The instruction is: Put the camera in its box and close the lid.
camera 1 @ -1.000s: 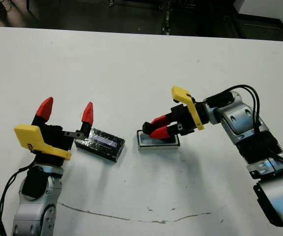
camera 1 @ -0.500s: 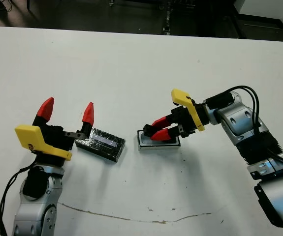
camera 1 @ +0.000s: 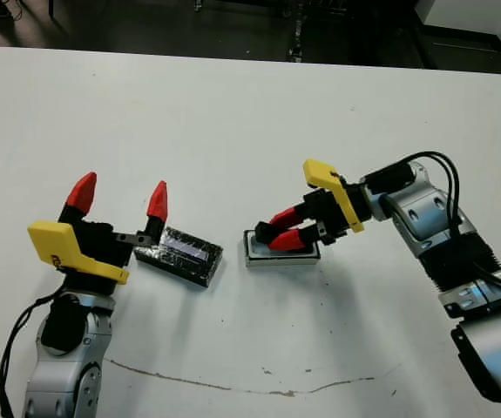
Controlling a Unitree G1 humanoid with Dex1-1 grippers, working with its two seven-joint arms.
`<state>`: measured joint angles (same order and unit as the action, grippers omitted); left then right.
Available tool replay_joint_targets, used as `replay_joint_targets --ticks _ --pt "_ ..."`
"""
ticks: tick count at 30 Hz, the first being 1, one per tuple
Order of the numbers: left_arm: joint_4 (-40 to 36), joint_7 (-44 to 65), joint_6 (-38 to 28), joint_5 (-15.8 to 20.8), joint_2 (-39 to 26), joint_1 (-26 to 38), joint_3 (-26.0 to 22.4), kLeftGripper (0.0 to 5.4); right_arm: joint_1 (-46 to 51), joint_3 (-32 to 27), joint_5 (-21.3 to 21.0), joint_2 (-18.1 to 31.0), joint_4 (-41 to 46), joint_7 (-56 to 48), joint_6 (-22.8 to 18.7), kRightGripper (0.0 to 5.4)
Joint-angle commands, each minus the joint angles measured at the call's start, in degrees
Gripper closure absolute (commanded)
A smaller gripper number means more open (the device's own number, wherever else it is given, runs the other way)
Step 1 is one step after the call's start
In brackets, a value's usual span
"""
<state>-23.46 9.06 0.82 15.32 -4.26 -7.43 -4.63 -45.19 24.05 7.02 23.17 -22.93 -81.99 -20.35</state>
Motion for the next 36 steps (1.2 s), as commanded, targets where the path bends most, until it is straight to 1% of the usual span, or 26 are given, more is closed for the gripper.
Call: replay_joint_targets --ticks 1,3,8,10,24,30,33,36 --pt "-0.23 -0.29 1.07 0.10 -0.06 -0.77 -0.12 0.00 0.51 0.56 -1.85 2.92 -0.66 -1.02 0.49 3.76" --pt "-0.01 0.15 0.66 0.25 -0.21 -0.73 -0.14 0.00 0.78 0.21 -1.58 2.80 -1.04 -1.10 1.42 3.76" --pt "0.30 0.39 0.02 0.03 -0.26 -0.77 -0.13 0.00 0.84 0.58 -2.27 2.96 -0.84 -0.75 2.01 3.76" --pt "0.51 0.89 -0.26 0.54 -0.31 -0.73 -0.20 0.00 1.08 0.55 -2.46 2.97 -0.79 -0.30 1.88 3.76" --pt "0.30 0.98 0.04 0.73 -0.12 -0.69 -0.22 0.00 1.52 0.69 -2.76 3.12 -0.48 0.05 1.69 3.76" --pt "0.46 1.19 -0.14 1.07 -0.21 -0.65 -0.23 0.00 1.01 1.85 -3.92 3.49 0.61 0.44 0.61 3.76" --pt "0.29 1.18 0.15 1.16 -0.34 -0.73 -0.17 0.00 0.81 2.34 -4.31 3.75 1.63 0.70 -1.26 3.76" --pt "0.26 0.96 0.25 0.92 -0.31 -0.80 -0.10 0.00 0.85 2.47 -4.41 4.03 2.67 0.68 -1.44 3.76"
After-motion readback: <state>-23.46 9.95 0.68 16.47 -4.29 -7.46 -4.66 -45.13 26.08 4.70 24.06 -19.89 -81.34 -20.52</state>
